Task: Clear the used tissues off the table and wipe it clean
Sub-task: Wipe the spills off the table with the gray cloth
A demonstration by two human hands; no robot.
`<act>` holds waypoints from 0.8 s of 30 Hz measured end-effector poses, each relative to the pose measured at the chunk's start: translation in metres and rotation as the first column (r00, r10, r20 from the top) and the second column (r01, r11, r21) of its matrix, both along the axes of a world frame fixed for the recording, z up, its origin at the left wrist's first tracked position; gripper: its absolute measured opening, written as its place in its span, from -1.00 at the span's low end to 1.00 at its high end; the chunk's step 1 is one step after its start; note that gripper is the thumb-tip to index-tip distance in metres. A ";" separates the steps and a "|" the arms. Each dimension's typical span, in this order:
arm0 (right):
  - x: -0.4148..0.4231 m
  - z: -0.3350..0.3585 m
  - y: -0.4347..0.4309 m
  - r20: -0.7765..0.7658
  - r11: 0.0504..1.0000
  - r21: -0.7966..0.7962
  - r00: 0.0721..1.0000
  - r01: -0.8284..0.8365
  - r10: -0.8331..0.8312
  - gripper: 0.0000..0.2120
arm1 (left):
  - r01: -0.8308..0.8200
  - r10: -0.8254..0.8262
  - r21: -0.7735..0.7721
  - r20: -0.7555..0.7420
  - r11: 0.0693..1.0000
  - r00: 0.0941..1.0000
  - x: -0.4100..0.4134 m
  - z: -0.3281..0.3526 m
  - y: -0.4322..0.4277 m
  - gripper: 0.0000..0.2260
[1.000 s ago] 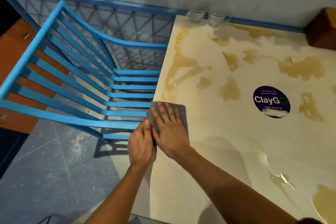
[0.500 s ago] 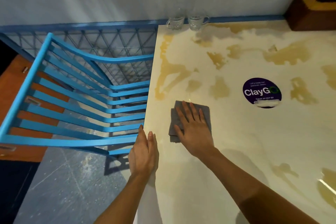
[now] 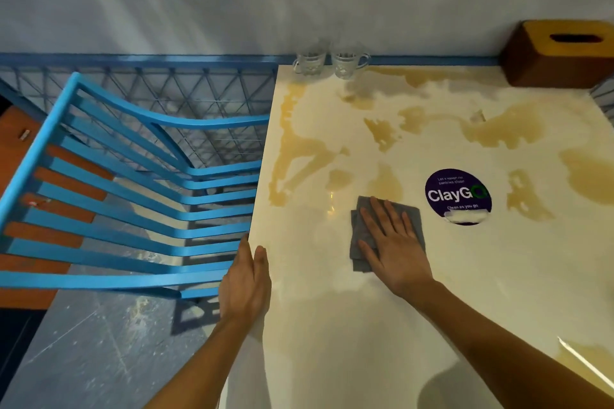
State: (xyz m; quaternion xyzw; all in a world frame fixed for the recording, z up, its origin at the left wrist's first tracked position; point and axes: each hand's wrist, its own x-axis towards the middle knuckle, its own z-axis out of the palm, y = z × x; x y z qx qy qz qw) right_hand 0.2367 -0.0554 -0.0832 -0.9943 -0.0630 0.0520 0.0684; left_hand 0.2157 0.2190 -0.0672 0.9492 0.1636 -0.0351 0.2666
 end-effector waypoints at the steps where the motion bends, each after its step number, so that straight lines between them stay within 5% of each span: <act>1: 0.011 -0.001 -0.002 -0.001 1.000 0.000 1.000 -0.008 0.008 -0.39 | 0.002 -0.002 -0.011 -0.002 1.000 1.000 0.010 -0.002 -0.001 -0.53; 10: 0.067 -0.004 0.014 0.011 1.000 0.014 1.000 -0.018 0.018 -0.38 | -0.011 0.017 -0.157 0.039 0.987 0.999 0.071 -0.011 -0.007 -0.44; 22: 0.134 0.002 0.153 -0.013 0.971 0.110 0.977 -0.211 0.213 -0.38 | -0.163 0.199 -0.303 0.091 0.939 0.976 0.085 -0.002 -0.012 -0.50; 24: 0.135 0.002 0.159 -0.012 0.972 0.110 0.977 -0.209 0.211 -0.38 | -0.206 0.237 -0.329 0.059 0.922 0.970 0.087 -0.002 -0.011 -0.39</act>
